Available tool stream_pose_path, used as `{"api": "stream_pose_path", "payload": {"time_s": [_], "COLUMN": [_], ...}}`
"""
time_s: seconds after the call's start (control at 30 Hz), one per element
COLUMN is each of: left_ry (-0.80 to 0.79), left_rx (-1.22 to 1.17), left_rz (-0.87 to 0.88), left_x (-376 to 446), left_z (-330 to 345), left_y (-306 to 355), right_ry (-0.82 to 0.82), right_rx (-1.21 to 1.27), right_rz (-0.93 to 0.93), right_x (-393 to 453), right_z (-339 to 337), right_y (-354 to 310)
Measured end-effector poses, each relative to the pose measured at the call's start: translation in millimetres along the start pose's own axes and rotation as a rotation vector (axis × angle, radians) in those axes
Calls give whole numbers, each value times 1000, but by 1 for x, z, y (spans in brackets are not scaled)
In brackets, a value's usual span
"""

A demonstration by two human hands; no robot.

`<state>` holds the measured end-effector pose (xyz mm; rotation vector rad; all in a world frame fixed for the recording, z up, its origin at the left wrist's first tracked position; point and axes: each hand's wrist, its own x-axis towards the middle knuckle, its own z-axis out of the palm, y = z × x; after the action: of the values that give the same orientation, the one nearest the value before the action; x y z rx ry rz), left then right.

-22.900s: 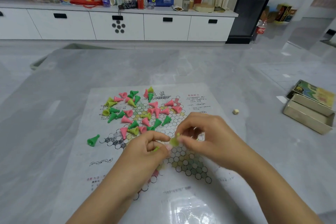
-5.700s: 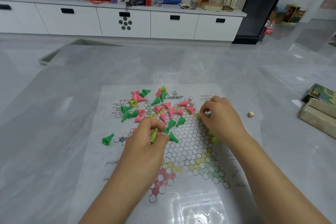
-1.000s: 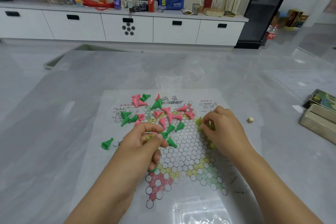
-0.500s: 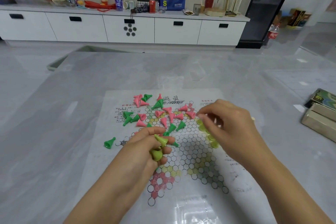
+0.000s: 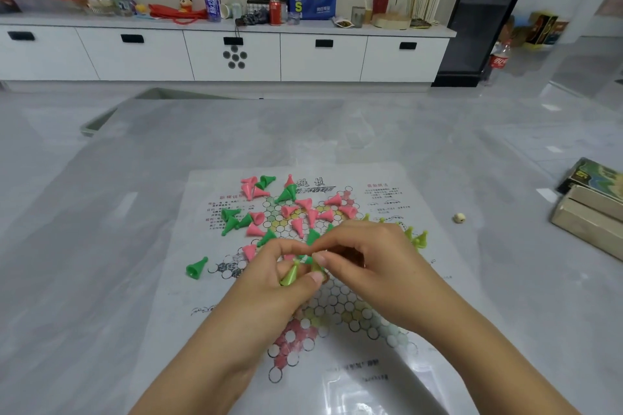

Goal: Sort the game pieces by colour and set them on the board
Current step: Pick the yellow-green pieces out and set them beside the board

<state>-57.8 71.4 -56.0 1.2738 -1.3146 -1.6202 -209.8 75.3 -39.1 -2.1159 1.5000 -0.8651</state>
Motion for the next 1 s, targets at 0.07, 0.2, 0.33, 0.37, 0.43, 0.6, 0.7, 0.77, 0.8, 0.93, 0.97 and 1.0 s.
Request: {"api": "stream_pose_path", "payload": {"time_s": [0.07,0.2,0.33,0.37,0.43,0.6,0.7,0.77,0.8,0.93,0.97,1.0], "left_ry": [26,50,80,96,109,77,63,54,51,42,45,48], "left_rx": [10,2,-46,-72,-110,-79,-57,-62,-64,-64,-68,-71], "left_rz": [-16,-10,-39,-51,-62,-45,-38,-38,-37,-20,-18,-16], "left_x": [0,0,3,4,6,5,3,2,1,1,1,1], "left_z": [0,1,0,-1,-2,-2,-2,-1,-1,-1,-2,-2], "left_y": [1,4,2,3,4,1,1,3,3,5,5,5], "right_ry": [-26,-68,89,186,323,209,149,119,105,61,58,57], "right_rx": [45,30,32,5,-148,-441,-489,-520,-534,-571,-575,-573], "right_rz": [5,9,111,152,217,237,237,254,263,291,297,303], "right_x": [-2,-5,-3,-3,-3,-3,0,2,3,6,6,6], "right_z": [-3,-10,-25,-31,-39,-27,-18,-14,-13,-9,-9,-8], "right_y": [1,3,14,22,36,53,55,57,57,58,59,59]}}
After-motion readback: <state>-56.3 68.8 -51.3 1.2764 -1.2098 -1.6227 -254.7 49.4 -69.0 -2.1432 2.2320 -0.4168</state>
